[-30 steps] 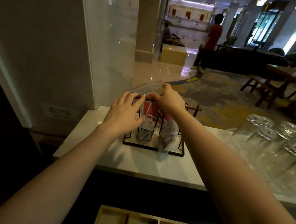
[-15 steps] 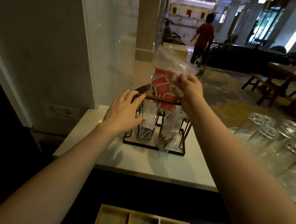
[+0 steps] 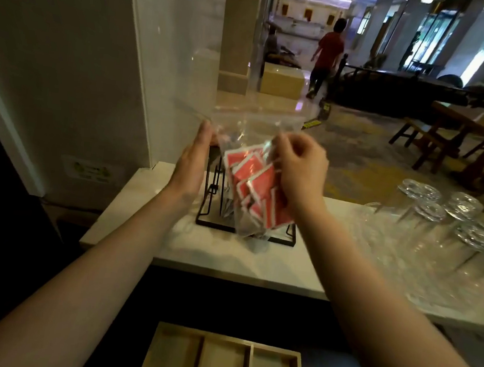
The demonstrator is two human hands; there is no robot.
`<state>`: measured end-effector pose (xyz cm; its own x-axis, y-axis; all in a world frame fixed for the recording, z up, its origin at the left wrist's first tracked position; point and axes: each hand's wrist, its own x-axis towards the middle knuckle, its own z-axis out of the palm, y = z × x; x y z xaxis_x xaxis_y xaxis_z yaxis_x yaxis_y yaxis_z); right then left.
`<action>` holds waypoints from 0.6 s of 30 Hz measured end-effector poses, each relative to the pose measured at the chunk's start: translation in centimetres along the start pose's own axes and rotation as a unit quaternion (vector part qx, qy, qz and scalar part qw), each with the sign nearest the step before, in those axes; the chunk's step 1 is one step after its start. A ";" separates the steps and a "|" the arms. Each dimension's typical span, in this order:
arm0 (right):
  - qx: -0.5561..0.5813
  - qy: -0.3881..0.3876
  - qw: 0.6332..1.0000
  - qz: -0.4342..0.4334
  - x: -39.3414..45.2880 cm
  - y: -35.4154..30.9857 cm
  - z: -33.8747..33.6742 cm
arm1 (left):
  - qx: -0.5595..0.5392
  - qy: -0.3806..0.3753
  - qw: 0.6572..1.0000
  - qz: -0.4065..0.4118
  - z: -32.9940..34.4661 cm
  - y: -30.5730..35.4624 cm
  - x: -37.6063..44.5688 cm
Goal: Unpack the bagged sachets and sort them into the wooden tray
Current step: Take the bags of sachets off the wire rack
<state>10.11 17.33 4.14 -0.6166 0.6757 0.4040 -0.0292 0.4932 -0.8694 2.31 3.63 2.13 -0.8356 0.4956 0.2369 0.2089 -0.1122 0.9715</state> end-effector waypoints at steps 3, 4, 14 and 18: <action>-0.020 0.013 1.000 0.001 -1.5 1.5 1.3 | -0.049 -0.025 0.997 -0.048 1.4 -0.1 -0.4; -0.007 -0.013 1.000 -0.004 -1.9 1.5 1.4 | -0.038 0.013 0.998 -0.049 1.5 -0.3 -0.3; -0.333 -0.077 0.937 -0.077 0.4 5.7 -0.6 | 0.459 0.024 0.875 0.153 -1.1 -0.7 1.4; -0.408 -0.110 0.904 -0.073 -0.1 6.7 0.8 | 0.560 -0.067 0.792 0.234 -0.8 -2.9 2.8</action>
<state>9.31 20.15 -1.93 -0.7972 0.4902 0.3523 0.4116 0.8683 -0.2769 -1.04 4.66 0.02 -0.4876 0.7209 0.4924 0.8620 0.4869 0.1408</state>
